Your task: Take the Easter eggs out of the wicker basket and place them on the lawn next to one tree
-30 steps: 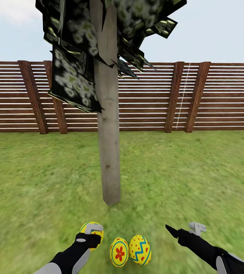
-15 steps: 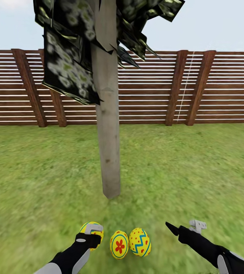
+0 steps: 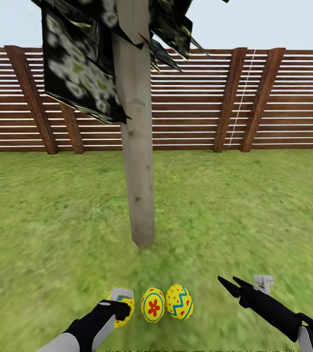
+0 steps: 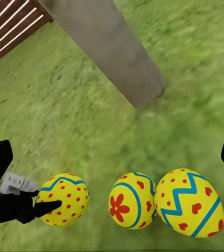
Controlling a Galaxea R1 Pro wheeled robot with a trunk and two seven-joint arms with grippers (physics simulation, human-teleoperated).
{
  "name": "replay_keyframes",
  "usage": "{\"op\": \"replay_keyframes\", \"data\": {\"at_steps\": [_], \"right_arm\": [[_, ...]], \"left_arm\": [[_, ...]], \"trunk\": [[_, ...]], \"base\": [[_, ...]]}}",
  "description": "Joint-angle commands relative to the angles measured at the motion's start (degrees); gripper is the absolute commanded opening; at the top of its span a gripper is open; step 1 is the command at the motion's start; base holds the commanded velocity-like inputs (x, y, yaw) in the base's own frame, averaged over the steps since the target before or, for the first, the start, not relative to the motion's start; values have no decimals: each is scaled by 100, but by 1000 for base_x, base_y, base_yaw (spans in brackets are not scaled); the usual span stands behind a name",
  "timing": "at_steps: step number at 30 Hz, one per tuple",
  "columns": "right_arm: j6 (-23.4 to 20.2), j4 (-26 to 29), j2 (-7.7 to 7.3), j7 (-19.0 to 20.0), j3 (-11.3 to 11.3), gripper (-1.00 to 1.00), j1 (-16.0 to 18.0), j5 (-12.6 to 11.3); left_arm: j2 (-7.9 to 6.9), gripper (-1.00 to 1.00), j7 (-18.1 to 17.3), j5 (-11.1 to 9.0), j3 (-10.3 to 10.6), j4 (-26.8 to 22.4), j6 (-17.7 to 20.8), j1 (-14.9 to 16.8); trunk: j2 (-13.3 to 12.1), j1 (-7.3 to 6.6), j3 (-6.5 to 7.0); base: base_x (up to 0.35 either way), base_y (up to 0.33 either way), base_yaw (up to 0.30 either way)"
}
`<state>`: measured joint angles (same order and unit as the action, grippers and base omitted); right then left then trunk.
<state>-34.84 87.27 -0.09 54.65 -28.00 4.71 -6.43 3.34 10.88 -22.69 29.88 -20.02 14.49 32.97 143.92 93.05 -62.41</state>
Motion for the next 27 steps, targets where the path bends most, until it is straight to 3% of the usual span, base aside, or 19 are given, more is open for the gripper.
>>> {"op": "replay_keyframes", "data": {"at_steps": [1,3,7,27], "right_arm": [[-40,0,0,9,-6,100,3,-29],[-41,0,0,7,-4,100,3,-21],[-41,0,0,6,-3,100,3,-17],[-41,-9,0,9,-12,100,3,-25]], "left_arm": [[-8,-100,15,-59,47,-5,133,88],[-18,-100,-67,-56,34,30,376,366],[-28,-100,-109,-34,35,14,584,542],[-44,-100,-121,-44,17,-32,507,561]], "trunk": [[4,1,-28],[6,6,-72],[12,17,-161],[38,68,-604]], "base": [[0,0,0],[0,0,0],[0,0,0],[0,0,0]]}}
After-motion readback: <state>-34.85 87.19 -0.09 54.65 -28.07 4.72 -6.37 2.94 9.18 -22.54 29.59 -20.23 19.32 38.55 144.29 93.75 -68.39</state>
